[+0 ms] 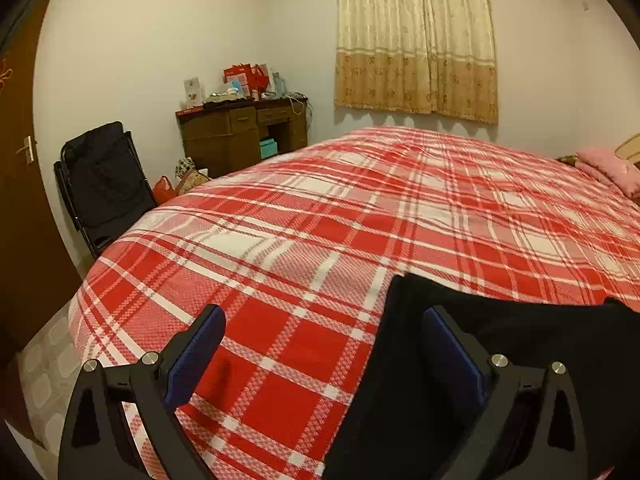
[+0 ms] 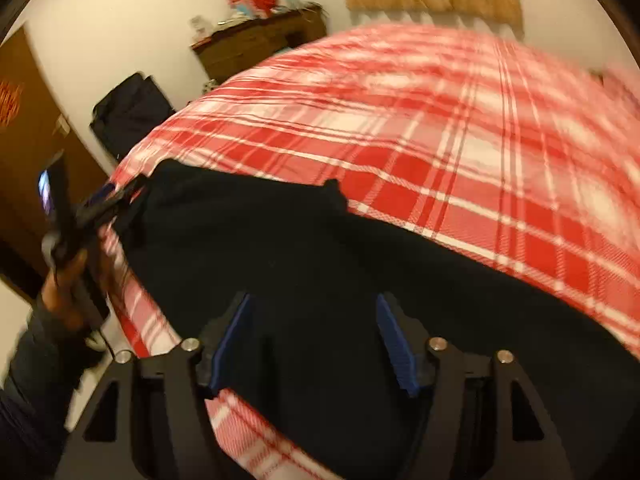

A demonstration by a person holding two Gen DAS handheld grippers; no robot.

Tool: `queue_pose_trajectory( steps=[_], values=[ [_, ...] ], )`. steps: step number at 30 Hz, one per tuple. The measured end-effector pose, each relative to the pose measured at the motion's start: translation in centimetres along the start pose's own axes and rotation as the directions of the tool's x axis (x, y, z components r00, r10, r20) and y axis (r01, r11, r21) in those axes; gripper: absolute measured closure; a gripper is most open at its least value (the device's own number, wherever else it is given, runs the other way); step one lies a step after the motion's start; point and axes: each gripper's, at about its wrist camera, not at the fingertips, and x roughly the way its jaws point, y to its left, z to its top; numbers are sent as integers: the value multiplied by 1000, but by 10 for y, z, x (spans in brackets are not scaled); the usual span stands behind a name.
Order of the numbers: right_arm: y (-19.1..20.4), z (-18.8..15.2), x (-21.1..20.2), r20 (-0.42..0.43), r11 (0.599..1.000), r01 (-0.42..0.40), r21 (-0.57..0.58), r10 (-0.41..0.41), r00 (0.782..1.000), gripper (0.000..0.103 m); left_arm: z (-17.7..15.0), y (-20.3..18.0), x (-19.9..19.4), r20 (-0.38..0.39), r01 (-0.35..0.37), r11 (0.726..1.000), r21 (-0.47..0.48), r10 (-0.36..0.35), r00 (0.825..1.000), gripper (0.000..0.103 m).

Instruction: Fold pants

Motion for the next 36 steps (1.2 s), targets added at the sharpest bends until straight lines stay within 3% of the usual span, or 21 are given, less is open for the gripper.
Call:
queue_pose_trajectory(
  steps=[3,6,9,13,18,21,23,28,32,34,36],
  values=[
    [9,-23,-5,-4,997,61,-51,-61,998,34,-8,-6,10,-32,-43,998,42,45,999,3],
    [7,-42,9,-70,990,124,-64,-129,989,34,-12,0,13,-32,-19,1000,-5,19,999,2],
    [2,-54,8,-34,989,127,-80,-130,991,34,-6,3,9,-34,-32,999,-13,32,999,2],
    [-18,-54,-22,1,997,72,22,-72,997,34,2,-4,-9,12,-28,999,-22,29,1000,2],
    [-71,-67,-75,75,979,131,159,-144,987,34,0,-27,-15,11,-19,1000,19,18,1000,2],
    [-110,-90,-122,111,947,183,263,-218,970,34,-9,-39,-8,-30,-17,999,51,19,999,2],
    [-140,-113,-162,137,908,231,349,-293,946,34,-12,-43,-9,-34,-11,999,51,13,999,2],
    [-202,-155,-245,187,794,252,553,-413,891,34,-13,-56,-17,-29,34,999,42,-32,999,2],
    [-256,-198,-310,178,625,261,736,-550,816,32,-18,-64,-18,-47,56,997,53,-54,997,2],
    [-275,-217,-330,175,556,220,801,-569,804,32,-22,-69,-19,-58,70,996,55,-67,996,2],
    [-287,-231,-341,183,516,166,840,-558,809,31,-24,-76,-19,-65,70,995,72,-66,996,2]
  ],
)
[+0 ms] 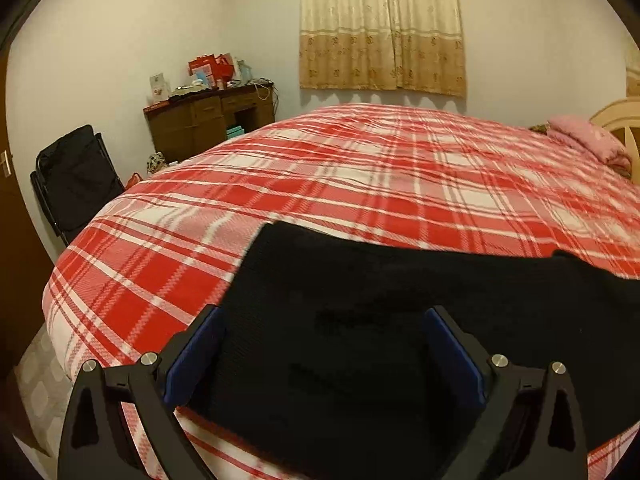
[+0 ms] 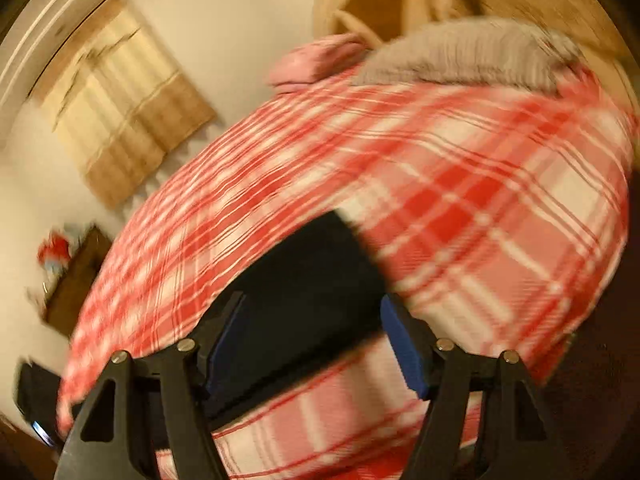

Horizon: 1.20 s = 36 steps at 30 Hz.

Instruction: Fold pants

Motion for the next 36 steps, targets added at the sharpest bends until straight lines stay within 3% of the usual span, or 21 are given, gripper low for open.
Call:
queue_pose_trajectory(
  steps=[4,13,19,22,26,31,33,36],
  values=[
    [-24,2,3,-49,995,-39,96,43,998,31,-2,-7,1,-5,6,1000,12,-6,1000,2],
    [-18,4,15,-31,997,-61,41,62,998,31,-1,7,6,7,-27,1000,12,27,1000,2],
    [-20,0,15,-55,999,-8,34,10,998,39,-3,8,11,-1,-63,997,33,63,998,2],
    [-25,-3,10,-75,996,-38,80,44,996,39,-3,7,12,-4,-69,997,43,69,998,2],
    [-22,2,24,-49,998,-41,54,44,998,38,-5,6,13,-1,-75,996,57,76,997,2],
    [-20,4,31,11,999,-28,24,28,1000,58,-4,8,14,-10,-67,996,52,68,998,2],
    [-24,4,33,9,999,-31,28,31,999,75,-4,8,15,-9,-67,996,52,68,998,2],
    [-32,3,33,15,998,-56,35,55,998,78,-5,8,15,-11,-66,997,49,67,998,2]
  ],
)
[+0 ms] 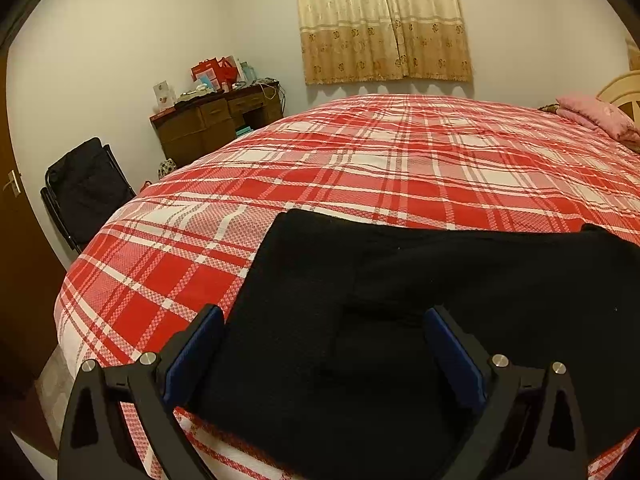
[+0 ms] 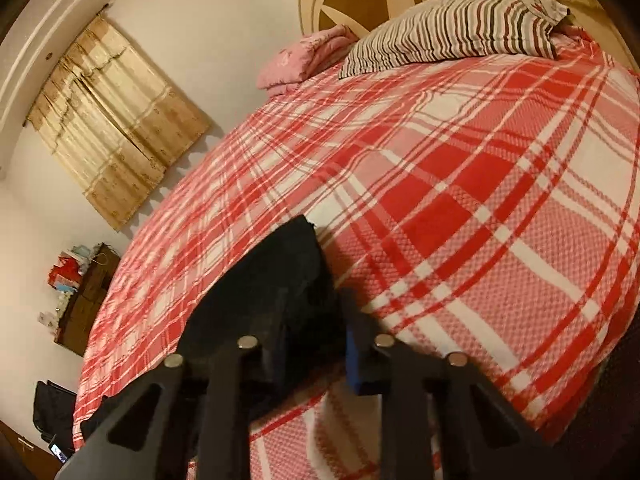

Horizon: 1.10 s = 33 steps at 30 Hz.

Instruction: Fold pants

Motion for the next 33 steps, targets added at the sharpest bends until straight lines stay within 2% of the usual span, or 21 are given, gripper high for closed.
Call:
queue_pose_trajectory(
  steps=[2,5,8,10,11,14,16,18,20,25,27,30,33],
  values=[
    [1,0,-1,-6,1000,0,-8,0,1000,78,0,-1,0,-1,1,1000,0,-1,1000,2],
    [2,1,0,-10,1000,-14,3,14,1000,72,-1,0,1,-2,3,1000,-2,-3,1000,2],
    [5,1,2,-8,1000,6,-8,-6,1000,71,-1,0,1,-3,4,1000,-2,-4,1000,2],
    [9,0,4,-9,999,22,-37,-22,1000,73,-1,0,1,-4,6,1000,-3,-6,1000,2],
    [10,0,4,-10,999,27,-45,-28,1000,80,0,0,1,-3,5,1000,-3,-5,1000,2],
    [4,3,4,-32,1000,-11,-21,10,999,80,0,0,1,-3,4,1000,-3,-4,1000,2],
    [-1,6,0,-39,999,-35,2,35,999,70,0,0,1,-2,5,1000,-2,-5,1000,2],
    [-5,8,-10,-28,996,-81,37,82,996,47,0,0,1,-3,7,1000,-3,-7,1000,2],
    [-5,8,-21,-18,995,-82,50,83,996,38,0,0,1,-4,5,1000,-3,-5,1000,2],
    [6,-1,-40,-27,995,-87,50,88,996,38,6,15,-4,7,-16,996,-85,17,1000,1],
    [16,-3,-40,-33,997,-80,17,80,996,38,7,22,0,-9,-38,995,-91,37,999,2],
    [40,-4,-40,0,996,-25,-87,25,1000,38,3,26,9,-48,-55,995,-85,51,998,1],
    [59,-5,-33,2,982,-91,-166,92,996,38,5,23,2,-23,-74,993,-88,72,997,1]
  ],
)
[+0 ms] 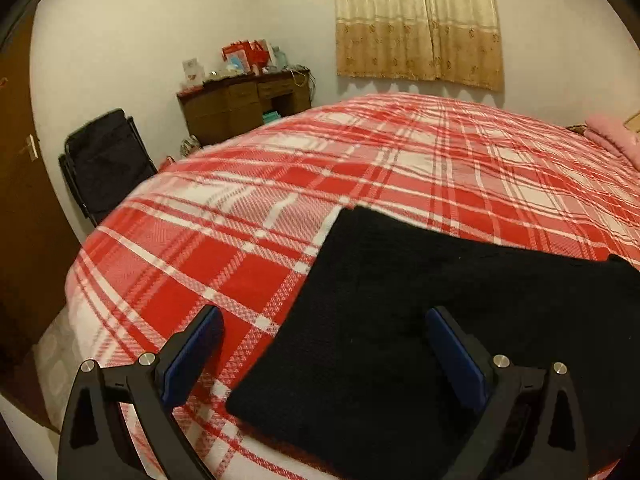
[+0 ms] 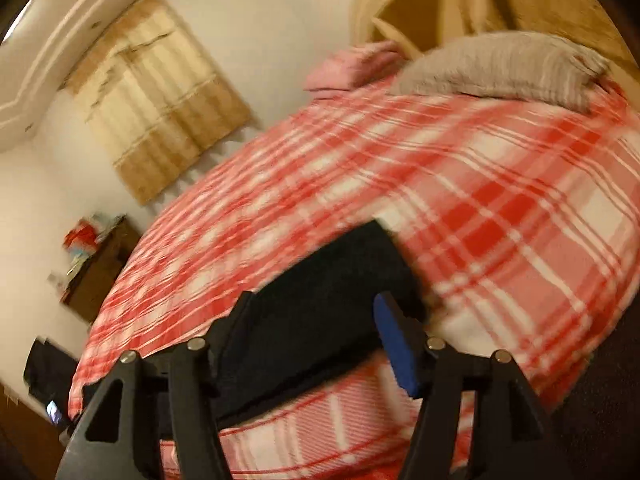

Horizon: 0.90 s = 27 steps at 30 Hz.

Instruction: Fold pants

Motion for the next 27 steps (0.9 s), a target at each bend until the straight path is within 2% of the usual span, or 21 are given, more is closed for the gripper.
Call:
queue_pose_trajectory(
  steps=[2,3,5,6,8,11,13,14,16,19,20,21,22,24,27],
  values=[
    [7,-2,10,-18,998,-49,-27,49,999,38,3,-10,-10,45,-6,999,41,4,999,1],
    [6,-4,15,-22,998,-41,-38,41,999,38,3,-17,-17,71,2,998,66,-7,997,1],
    [-2,-8,30,-48,998,57,-23,-58,997,39,4,-27,-25,78,31,994,105,-39,996,1],
    [-10,-12,37,-83,993,116,-4,-116,990,50,3,-33,-27,70,47,992,121,-55,996,1],
    [-18,-18,36,-80,990,140,-10,-140,987,58,1,-42,-30,59,70,989,131,-78,995,1],
    [-18,-16,28,-93,993,120,-7,-120,988,55,-3,-56,-35,33,127,981,147,-133,991,1],
    [-19,-10,16,-37,994,111,8,-110,993,51,-4,-67,-43,22,178,972,156,-184,983,1],
    [-19,-6,8,8,991,131,4,-131,991,47,-5,-74,-44,20,193,968,163,-199,980,2],
    [-17,0,1,53,982,190,-16,-189,981,45,-9,-88,-50,9,228,954,196,-234,972,2],
    [-20,7,20,27,966,256,-38,-255,967,45,-18,-99,-48,-19,246,945,215,-248,969,1],
    [-22,6,28,10,962,270,-41,-270,963,54,-21,-100,-46,-31,245,945,218,-244,969,1],
    [-26,4,37,-18,954,297,-40,-298,954,70,-23,-101,-43,-42,244,944,221,-241,970,1],
    [-31,-1,42,-45,949,313,-40,-314,948,72,-25,-101,-40,-51,242,944,225,-237,970,1],
    [-32,-9,40,-39,940,334,-77,-337,941,77,-28,-99,-38,-45,252,944,212,-248,968,1],
    [-40,-9,29,-66,953,300,-49,-303,951,77,-28,-96,-39,-46,260,944,204,-256,966,1]
  ],
)
